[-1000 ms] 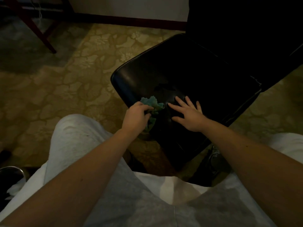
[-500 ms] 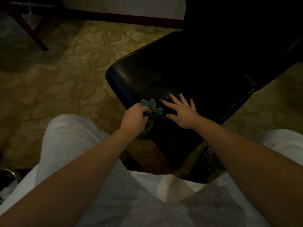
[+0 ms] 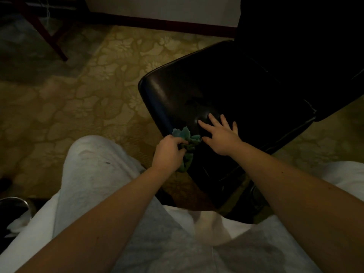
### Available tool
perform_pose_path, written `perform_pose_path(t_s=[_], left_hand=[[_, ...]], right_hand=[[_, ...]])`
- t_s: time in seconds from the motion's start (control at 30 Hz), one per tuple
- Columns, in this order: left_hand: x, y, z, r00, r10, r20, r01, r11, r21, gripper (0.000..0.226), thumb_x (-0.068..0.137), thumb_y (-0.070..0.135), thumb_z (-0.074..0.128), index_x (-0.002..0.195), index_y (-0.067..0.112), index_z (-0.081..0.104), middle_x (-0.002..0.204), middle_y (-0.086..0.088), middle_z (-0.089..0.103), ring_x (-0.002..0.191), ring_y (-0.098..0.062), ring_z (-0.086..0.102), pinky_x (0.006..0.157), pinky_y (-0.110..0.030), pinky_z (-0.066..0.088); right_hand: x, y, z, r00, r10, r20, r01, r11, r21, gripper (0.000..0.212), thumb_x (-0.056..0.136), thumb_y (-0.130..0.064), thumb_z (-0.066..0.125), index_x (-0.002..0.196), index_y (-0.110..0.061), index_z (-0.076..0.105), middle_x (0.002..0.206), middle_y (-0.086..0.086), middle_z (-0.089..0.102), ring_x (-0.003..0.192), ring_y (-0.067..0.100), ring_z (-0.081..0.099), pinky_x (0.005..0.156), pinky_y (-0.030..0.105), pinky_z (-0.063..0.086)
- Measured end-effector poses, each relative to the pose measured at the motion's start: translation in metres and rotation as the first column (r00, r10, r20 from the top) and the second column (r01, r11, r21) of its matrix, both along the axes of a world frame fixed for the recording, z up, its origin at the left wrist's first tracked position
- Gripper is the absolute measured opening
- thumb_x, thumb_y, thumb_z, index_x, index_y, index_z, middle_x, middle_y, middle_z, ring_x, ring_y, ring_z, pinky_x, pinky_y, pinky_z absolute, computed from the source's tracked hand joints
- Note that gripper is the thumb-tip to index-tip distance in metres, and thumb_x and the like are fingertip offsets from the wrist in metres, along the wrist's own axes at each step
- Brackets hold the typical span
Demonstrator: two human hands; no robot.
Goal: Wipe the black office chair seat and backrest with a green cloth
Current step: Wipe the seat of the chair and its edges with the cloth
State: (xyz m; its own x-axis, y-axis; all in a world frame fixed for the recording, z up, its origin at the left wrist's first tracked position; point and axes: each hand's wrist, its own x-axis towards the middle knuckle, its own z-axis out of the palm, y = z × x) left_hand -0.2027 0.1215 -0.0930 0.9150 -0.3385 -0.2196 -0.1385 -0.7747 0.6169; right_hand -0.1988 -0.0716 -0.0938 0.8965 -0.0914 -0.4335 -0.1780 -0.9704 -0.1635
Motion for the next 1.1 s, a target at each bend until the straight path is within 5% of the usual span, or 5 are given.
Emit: perform_pose_path(t_s=[0.37,0.73,0.9,1.1], left_hand=[[0.023,0.003,0.005,0.996,0.065,0.054,-0.066,0.998,0.013,0.029,0.095,0.017,0.064,0.123,0.024,0.068,0.122,-0.004,0.057,0.113,-0.024,0.056,0.098,-0.037,0.048],[0.007,0.005,0.002,0.998,-0.013,-0.068,0.011,0.999,-0.032,0.026,0.094,0.017,0.066,0.120,0.020,0.068,0.119,-0.003,0.058,0.094,-0.010,0.049,0.082,-0.022,0.044],[0.019,0.004,0.009,0.998,-0.046,-0.047,0.047,0.999,0.017,0.023,0.093,0.016,0.066,0.115,0.022,0.070,0.125,-0.004,0.059,0.113,-0.021,0.058,0.090,-0.028,0.046],[0.036,0.005,0.012,0.996,0.085,0.021,-0.085,0.996,0.039,0.022,0.093,0.018,0.066,0.113,0.026,0.070,0.125,-0.006,0.057,0.113,-0.025,0.057,0.089,-0.032,0.046]], right_hand=[[-0.017,-0.035,0.006,0.995,0.084,0.050,-0.092,0.977,0.193,0.059,0.097,-0.044,0.054,0.149,-0.045,0.027,0.165,-0.008,0.000,0.151,0.024,-0.006,0.122,0.048,0.001],[-0.021,-0.025,0.004,1.000,0.016,-0.009,-0.016,1.000,-0.002,0.058,0.096,-0.056,0.048,0.145,-0.059,0.019,0.163,-0.013,-0.011,0.149,0.027,-0.017,0.116,0.064,-0.004],[-0.023,-0.025,0.001,1.000,0.013,0.000,-0.013,1.000,0.003,0.058,0.096,-0.058,0.046,0.145,-0.061,0.015,0.163,-0.010,-0.014,0.149,0.027,-0.017,0.116,0.063,-0.006],[-0.016,-0.011,0.001,1.000,-0.012,-0.020,0.012,1.000,0.002,0.058,0.097,-0.059,0.043,0.147,-0.060,0.012,0.163,-0.010,-0.016,0.149,0.028,-0.017,0.116,0.064,-0.004]])
